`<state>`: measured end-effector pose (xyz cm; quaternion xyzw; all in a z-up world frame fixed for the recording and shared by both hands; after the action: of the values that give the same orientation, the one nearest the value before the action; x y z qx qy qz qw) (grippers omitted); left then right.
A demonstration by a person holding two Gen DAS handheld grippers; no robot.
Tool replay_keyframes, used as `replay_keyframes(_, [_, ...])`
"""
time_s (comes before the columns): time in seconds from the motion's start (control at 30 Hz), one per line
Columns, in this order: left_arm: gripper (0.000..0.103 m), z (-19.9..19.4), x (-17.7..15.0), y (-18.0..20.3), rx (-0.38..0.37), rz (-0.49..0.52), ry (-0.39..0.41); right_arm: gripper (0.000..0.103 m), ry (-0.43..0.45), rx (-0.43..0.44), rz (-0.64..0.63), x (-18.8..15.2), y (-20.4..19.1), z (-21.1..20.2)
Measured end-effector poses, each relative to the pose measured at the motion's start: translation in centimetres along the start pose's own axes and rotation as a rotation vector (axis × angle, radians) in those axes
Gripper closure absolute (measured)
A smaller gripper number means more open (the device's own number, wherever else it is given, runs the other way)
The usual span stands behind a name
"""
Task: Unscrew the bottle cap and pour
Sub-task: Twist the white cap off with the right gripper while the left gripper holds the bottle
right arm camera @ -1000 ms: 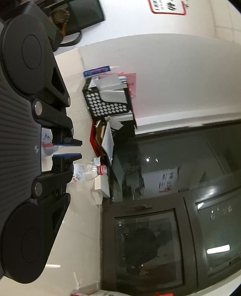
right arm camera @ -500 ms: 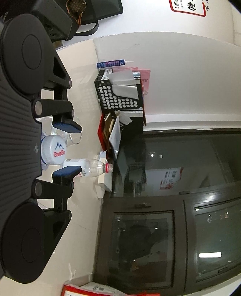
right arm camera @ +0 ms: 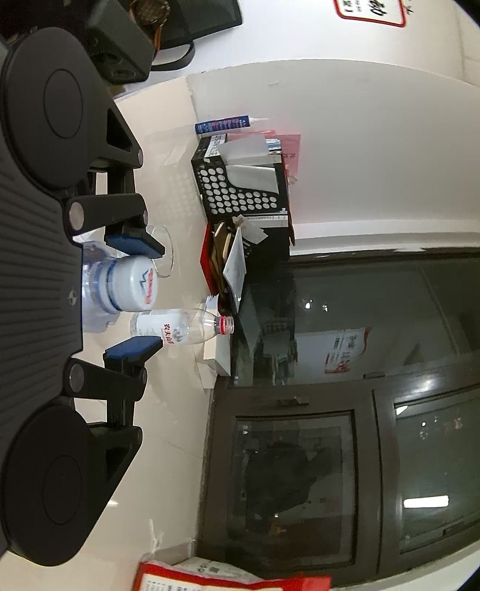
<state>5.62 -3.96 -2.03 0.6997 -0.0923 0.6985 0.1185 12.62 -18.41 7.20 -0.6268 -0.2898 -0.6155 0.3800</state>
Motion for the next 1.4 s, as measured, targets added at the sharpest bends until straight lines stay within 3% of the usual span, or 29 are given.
replay_keyframes(0.4, [0.046,0.0,-0.5,-0.1,0.005,-0.024,-0.015,0.054,-0.004,-0.017,0.012,0.1,0.1,-2.3])
replay_keyframes(0.57, [0.046,0.0,-0.5,0.0,0.006,-0.021,-0.019,0.062,0.002,-0.007,-0.007,0.2,-0.5,-1.8])
replay_keyframes(1.03, [0.046,0.1,-0.3,-0.2,0.004,-0.025,-0.024,0.069,-0.004,0.0,-0.028,0.4,-1.3,-1.2])
replay_keyframes(1.2, [0.042,0.2,-0.2,-0.3,0.008,-0.04,-0.025,0.069,0.017,0.001,-0.021,0.9,-1.4,-1.4])
replay_keyframes(1.4, [0.028,0.2,0.6,-0.7,0.024,-0.045,0.0,0.069,0.047,-0.004,-0.017,1.6,-1.3,-1.7])
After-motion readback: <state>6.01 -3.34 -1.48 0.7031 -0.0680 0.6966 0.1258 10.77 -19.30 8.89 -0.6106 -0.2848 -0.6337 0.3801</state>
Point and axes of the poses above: each gripper's, at about its wrist camera, not at the fingertips, and z roughly the way its jaws point, y to its right, x to its top, the point moved 7 cm from there along z, roughly the way its jaws point, and after that the axes turned 15 degrees about y, right-handed, at the moved point
